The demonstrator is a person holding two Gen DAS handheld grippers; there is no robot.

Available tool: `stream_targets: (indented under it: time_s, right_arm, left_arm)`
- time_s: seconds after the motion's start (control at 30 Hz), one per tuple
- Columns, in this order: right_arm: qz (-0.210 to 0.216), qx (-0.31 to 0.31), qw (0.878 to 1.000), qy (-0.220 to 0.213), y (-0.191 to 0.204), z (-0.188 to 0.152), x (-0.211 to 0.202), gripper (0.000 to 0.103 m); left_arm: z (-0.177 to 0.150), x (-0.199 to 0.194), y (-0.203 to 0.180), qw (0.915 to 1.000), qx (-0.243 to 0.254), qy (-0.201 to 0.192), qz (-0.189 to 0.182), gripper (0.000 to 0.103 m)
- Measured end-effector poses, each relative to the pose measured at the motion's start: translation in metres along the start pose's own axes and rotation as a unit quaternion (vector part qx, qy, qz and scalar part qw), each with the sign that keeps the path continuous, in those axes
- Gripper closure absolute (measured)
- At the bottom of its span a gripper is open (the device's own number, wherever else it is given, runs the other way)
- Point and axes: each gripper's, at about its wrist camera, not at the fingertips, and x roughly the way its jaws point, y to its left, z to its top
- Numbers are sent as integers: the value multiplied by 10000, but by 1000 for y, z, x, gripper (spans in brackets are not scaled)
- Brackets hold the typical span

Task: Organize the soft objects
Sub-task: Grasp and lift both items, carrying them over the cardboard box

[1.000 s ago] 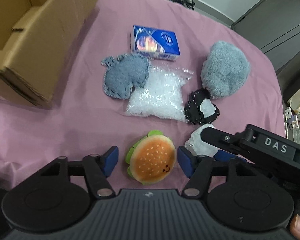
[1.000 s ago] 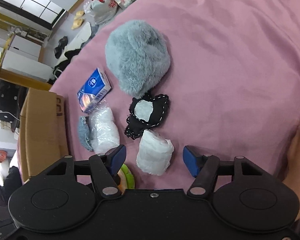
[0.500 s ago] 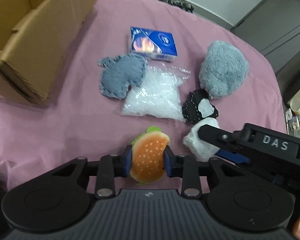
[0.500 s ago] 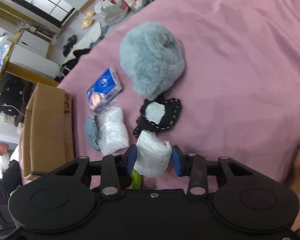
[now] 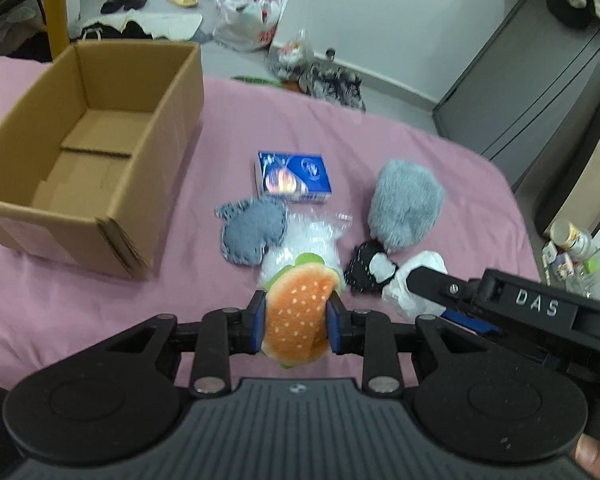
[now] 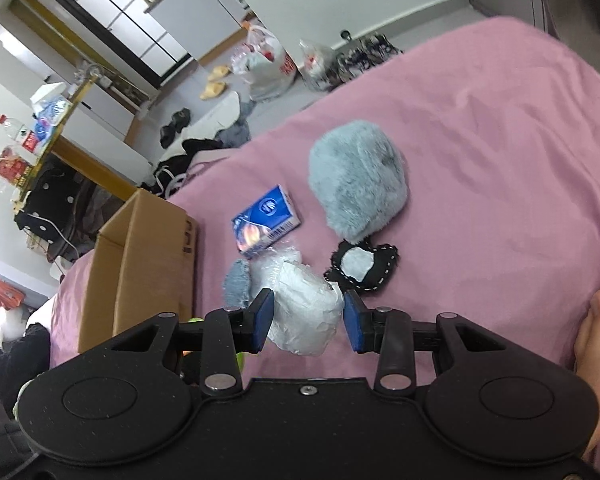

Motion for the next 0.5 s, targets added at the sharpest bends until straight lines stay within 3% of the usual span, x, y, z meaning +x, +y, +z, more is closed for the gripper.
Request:
stream_targets:
  time_s: [0.5]
  right_arm:
    - [-119, -558, 9967, -581, 51, -3, -32, 66]
  left_arm:
    - [13, -58, 5, 9961, 441, -751, -167, 74]
